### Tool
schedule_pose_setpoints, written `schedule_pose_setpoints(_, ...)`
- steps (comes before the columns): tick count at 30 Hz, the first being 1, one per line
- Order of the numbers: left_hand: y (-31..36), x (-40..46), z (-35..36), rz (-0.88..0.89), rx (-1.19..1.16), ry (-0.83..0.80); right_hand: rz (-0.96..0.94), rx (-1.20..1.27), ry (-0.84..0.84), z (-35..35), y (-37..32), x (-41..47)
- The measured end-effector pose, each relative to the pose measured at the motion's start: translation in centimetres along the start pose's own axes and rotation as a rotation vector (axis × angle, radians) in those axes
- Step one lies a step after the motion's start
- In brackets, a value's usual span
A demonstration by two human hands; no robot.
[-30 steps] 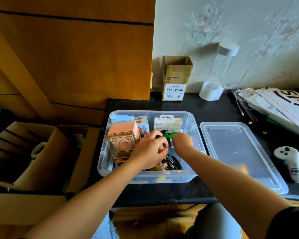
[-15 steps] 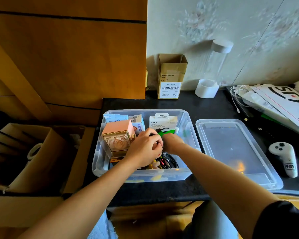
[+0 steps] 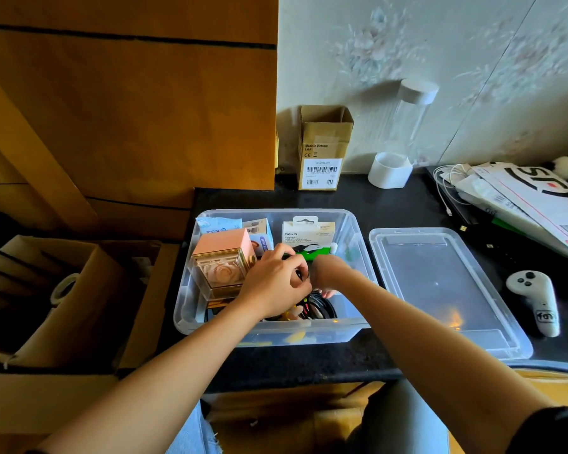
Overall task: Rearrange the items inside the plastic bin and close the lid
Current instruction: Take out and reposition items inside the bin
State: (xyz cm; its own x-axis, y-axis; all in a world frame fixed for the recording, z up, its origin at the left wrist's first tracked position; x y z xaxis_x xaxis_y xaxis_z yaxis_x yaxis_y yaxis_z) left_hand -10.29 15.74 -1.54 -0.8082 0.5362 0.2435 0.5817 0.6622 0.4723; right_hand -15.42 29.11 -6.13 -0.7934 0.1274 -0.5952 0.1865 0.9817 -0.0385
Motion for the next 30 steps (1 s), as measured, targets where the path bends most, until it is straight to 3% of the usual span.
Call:
schedule_pose_setpoints(5, -0.2, 0.0, 0.2, 0.002, 0.0, 0.007, 0.043, -0.179, 0.045, -1.1, 0.3, -0.6)
schedule_pose_setpoints(11, -0.4, 0.0, 0.4, 0.011, -0.012, 0.02, 0.024, -0.305, -0.061, -0.6, 0.0, -1.4)
schedule_pose_setpoints(19, -0.2, -0.1, 0.3, 0.011, -0.037, 0.014, 0.066, -0.43, 0.212, 0.6, 0.4, -1.5)
schedule_pose_setpoints(24, 0.0, -0.2, 0.2, 0.015, -0.037, 0.018, 0.083, -0.382, 0.331, 0.0, 0.5, -1.3)
schedule_pose_setpoints(30, -0.2, -0.1, 0.2, 0.017, -0.039, 0.024, 0.076, -0.268, 0.357, 0.1, 0.5, -0.7)
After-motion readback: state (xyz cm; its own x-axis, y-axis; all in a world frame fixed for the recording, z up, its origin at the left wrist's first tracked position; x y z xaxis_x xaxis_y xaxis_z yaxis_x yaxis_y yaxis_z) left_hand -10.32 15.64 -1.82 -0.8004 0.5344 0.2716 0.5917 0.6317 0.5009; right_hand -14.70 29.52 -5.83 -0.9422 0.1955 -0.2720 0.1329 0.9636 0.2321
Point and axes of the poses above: each hand's wrist, its own x-axis towards the middle knuckle, its own z-axis out of the palm, y = z × x, the point moved 3 cm from there along x, towards the middle knuckle, and after that the axes turned 11 degrees about z, right-handed, at the moved point
